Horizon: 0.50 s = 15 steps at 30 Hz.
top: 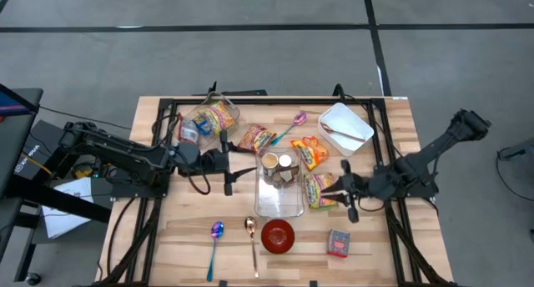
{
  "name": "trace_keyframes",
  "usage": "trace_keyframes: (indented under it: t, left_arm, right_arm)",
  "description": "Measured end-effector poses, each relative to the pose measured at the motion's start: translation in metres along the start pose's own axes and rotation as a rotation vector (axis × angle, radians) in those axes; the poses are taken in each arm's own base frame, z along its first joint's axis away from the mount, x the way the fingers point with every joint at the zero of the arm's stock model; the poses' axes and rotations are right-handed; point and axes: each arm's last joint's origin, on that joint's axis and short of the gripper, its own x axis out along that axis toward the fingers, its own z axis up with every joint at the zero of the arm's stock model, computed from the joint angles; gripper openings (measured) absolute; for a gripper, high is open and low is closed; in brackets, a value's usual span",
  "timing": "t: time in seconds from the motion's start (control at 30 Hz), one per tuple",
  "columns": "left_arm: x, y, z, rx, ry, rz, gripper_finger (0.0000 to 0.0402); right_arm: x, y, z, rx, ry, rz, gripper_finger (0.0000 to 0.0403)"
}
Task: Pick & Place Food Item
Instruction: Put the bottom blue spoon into the white bin
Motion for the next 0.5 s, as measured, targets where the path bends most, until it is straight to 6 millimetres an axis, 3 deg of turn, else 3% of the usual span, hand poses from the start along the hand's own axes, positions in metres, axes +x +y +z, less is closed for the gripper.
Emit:
trace_keyframes:
  t: [0.17, 0.5]
  left_arm:
    - [0.0, 0.0, 0.001, 0.045, -0.015, -0.016, 0.0209]
    - [0.0, 0.0, 0.001, 0.064, -0.027, -0.047, 0.0209]
  right_arm:
    - [0.008, 0.006, -0.002, -0.007, 0.002, 0.003, 0.0077]
    - [0.001, 0.021, 0.006, 0.054, -0.033, 0.053, 0.0171]
